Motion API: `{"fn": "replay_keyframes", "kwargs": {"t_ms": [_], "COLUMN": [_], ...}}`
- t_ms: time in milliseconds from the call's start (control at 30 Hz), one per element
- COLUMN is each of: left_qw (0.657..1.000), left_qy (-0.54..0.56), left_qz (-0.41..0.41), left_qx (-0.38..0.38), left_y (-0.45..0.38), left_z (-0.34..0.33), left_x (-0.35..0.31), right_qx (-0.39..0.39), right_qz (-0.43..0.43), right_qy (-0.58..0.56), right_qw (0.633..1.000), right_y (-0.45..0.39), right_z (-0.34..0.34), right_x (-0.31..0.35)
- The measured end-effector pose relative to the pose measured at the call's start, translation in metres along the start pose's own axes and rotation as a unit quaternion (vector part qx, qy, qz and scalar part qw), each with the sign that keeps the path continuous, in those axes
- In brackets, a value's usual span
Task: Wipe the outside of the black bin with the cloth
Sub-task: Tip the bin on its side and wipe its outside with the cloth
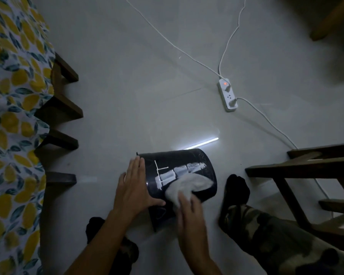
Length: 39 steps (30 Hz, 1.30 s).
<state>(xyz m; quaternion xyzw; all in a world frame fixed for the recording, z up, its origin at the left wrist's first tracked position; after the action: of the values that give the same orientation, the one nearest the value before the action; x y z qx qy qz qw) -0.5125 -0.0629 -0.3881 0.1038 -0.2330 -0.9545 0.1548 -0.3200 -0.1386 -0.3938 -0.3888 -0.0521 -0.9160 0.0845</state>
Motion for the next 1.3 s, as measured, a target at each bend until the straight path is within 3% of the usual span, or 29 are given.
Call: {"fn": "replay_keyframes", "kwargs": {"t_ms": [67, 133, 300, 467, 600, 700, 800, 900, 1000, 1067, 1167, 1233, 1300], "left_qw": [1.000, 0.999, 0.993, 0.999, 0.999, 0.998, 0.999, 0.999, 0.995, 0.995, 0.999, 0.998, 0.997], "left_qy": [0.018, 0.021, 0.090, 0.012, 0.011, 0.011, 0.014, 0.025, 0.087, 0.086, 0.014, -0.007, -0.013], "left_qz": [-0.023, -0.039, -0.073, -0.036, 0.013, 0.021, 0.021, 0.013, -0.001, 0.002, 0.003, 0.007, 0.005], "left_qx": [0.010, 0.032, -0.002, 0.025, 0.047, 0.052, 0.046, 0.044, 0.040, 0.057, 0.051, 0.063, 0.074], "left_y": [-0.005, -0.005, -0.001, 0.007, 0.023, 0.025, 0.019, 0.020, 0.025, 0.020, 0.004, -0.005, -0.012], "left_z": [-0.006, -0.012, -0.026, -0.036, -0.033, -0.029, -0.027, -0.032, -0.038, -0.032, -0.014, -0.008, -0.005], "left_x": [0.001, 0.005, 0.011, 0.012, 0.008, 0.006, 0.005, 0.007, 0.009, 0.007, 0.004, 0.003, 0.002], "right_qx": [0.081, 0.112, 0.181, 0.180, 0.227, 0.154, 0.038, 0.115, 0.159, 0.161, 0.092, 0.051, 0.009], "right_qz": [0.098, 0.172, 0.210, 0.128, 0.008, 0.017, 0.002, 0.130, 0.269, 0.241, 0.106, 0.039, -0.026], "right_qy": [0.034, 0.128, 0.228, 0.210, 0.254, 0.288, 0.195, 0.126, 0.137, 0.161, 0.195, 0.229, 0.192], "right_qw": [0.991, 0.970, 0.933, 0.952, 0.940, 0.945, 0.980, 0.977, 0.940, 0.944, 0.971, 0.971, 0.981], "right_y": [-0.001, -0.014, -0.047, -0.130, -0.201, -0.189, -0.116, -0.047, -0.073, -0.111, -0.154, -0.157, -0.136], "right_z": [-0.014, -0.025, -0.047, -0.063, -0.062, -0.025, 0.001, -0.025, -0.049, -0.051, -0.026, 0.000, 0.017], "right_x": [0.017, 0.022, 0.018, 0.029, -0.024, -0.060, -0.054, -0.007, 0.015, 0.012, -0.026, -0.060, -0.082]}}
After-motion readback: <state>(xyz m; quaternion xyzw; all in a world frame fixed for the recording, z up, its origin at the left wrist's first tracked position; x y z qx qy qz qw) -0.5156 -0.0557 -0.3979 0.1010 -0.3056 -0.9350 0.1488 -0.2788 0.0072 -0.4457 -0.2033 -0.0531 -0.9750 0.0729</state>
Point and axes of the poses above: each hand's wrist, its own y-axis away from the middle knuckle, its own z-axis out of the back of the hand, x = y × z, the point moved 5 cm from there along -y, towards the middle knuckle, and after that the axes turned 13 degrees about z, right-handed, at the moved point
